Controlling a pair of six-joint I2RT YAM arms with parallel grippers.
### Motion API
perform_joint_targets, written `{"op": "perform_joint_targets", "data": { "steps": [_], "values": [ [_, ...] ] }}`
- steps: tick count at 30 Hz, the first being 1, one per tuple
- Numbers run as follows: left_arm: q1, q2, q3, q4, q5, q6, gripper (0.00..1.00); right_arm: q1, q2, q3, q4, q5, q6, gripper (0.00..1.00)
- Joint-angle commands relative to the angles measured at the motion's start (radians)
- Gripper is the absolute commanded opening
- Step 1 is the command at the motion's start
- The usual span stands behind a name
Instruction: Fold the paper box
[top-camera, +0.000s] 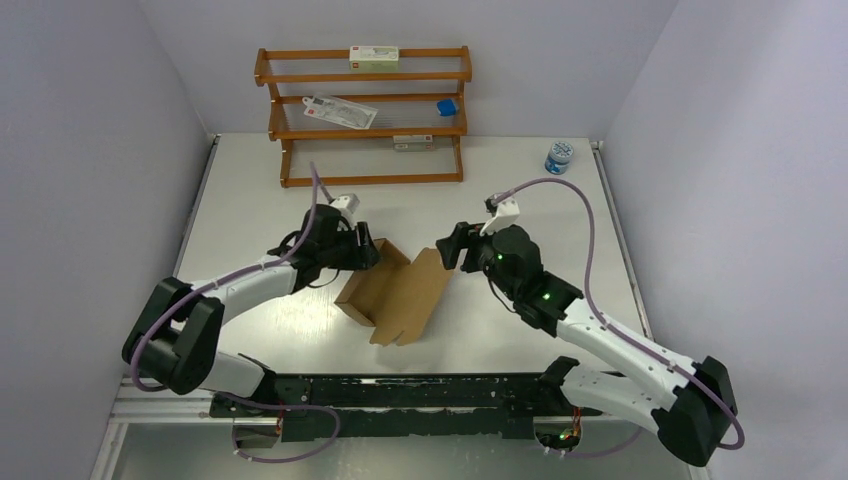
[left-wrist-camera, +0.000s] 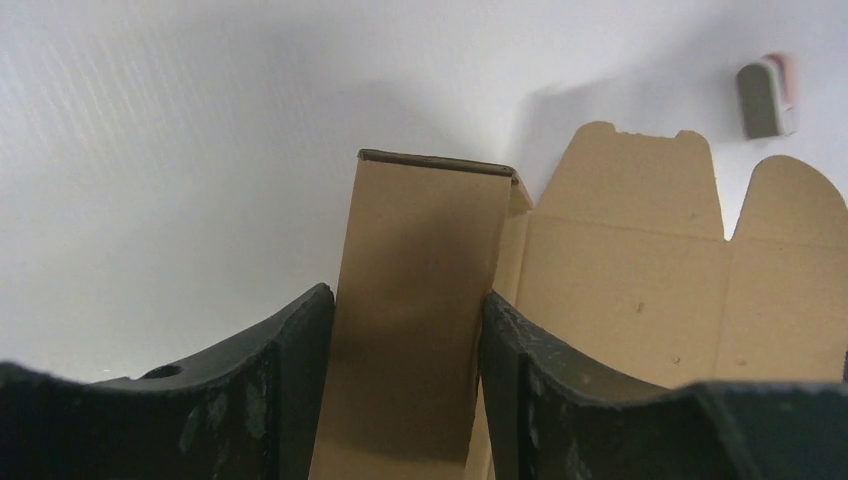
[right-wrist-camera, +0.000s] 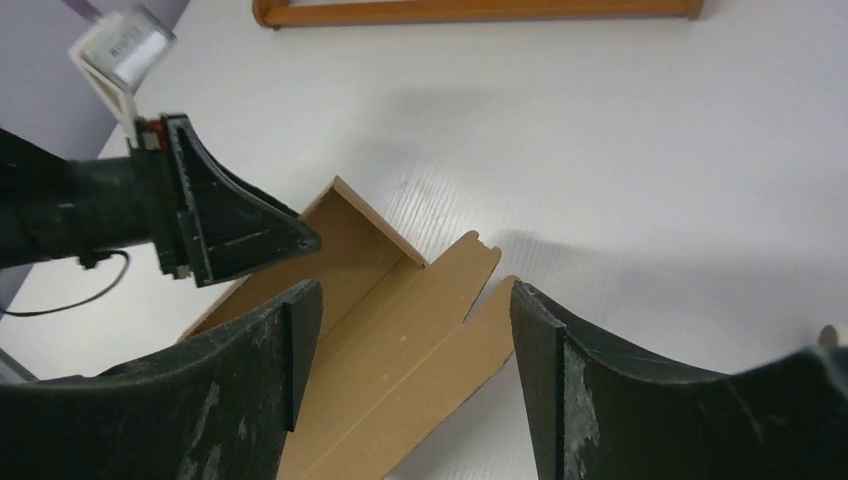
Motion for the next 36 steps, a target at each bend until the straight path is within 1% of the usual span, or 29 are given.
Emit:
{"op": "perform_joint_targets", "data": {
  "steps": [1, 7, 8, 11, 15, 19, 22, 25, 28, 32, 36],
  "values": [
    [0.101, 0.028, -0.113, 0.207, 0.179, -0.132, 0.57, -0.007, -0.059, 0.05, -0.132, 0.023, -0.033, 0.73],
    [0.167, 0.066, -0.21, 0.37, 0.225, -0.241, 0.6, -0.008, -0.081, 0.05, -0.126, 0.001, -0.026, 0.75],
    [0.177, 0.069, -0.221, 0.381, 0.226, -0.248, 0.61, -0.008, -0.073, 0.054, -0.127, -0.007, -0.023, 0.75],
    [0.2, 0.056, -0.244, 0.384, 0.212, -0.261, 0.72, -0.008, -0.039, 0.07, -0.124, -0.04, -0.021, 0.76],
    [0.218, -0.017, -0.275, 0.328, 0.154, -0.25, 0.83, -0.007, 0.016, 0.085, -0.111, -0.083, -0.014, 0.76],
    [0.224, -0.146, -0.291, 0.2, 0.071, -0.212, 0.89, -0.008, 0.062, 0.091, -0.086, -0.134, -0.008, 0.76],
    [0.224, -0.247, -0.298, 0.081, 0.007, -0.19, 0.91, -0.01, 0.089, 0.1, -0.08, -0.157, -0.01, 0.76],
    [0.224, -0.339, -0.326, -0.003, -0.007, -0.194, 0.91, -0.009, 0.103, 0.102, -0.074, -0.171, -0.006, 0.76],
    [0.224, -0.398, -0.369, -0.008, 0.017, -0.208, 0.91, -0.009, 0.108, 0.092, -0.053, -0.192, 0.006, 0.76],
    [0.224, -0.422, -0.416, -0.008, 0.106, -0.23, 0.87, -0.009, 0.115, 0.089, -0.05, -0.206, 0.011, 0.76],
    [0.223, -0.478, -0.467, 0.028, 0.172, -0.273, 0.85, -0.01, 0.11, 0.097, -0.085, -0.156, -0.008, 0.76]
  ]
}}
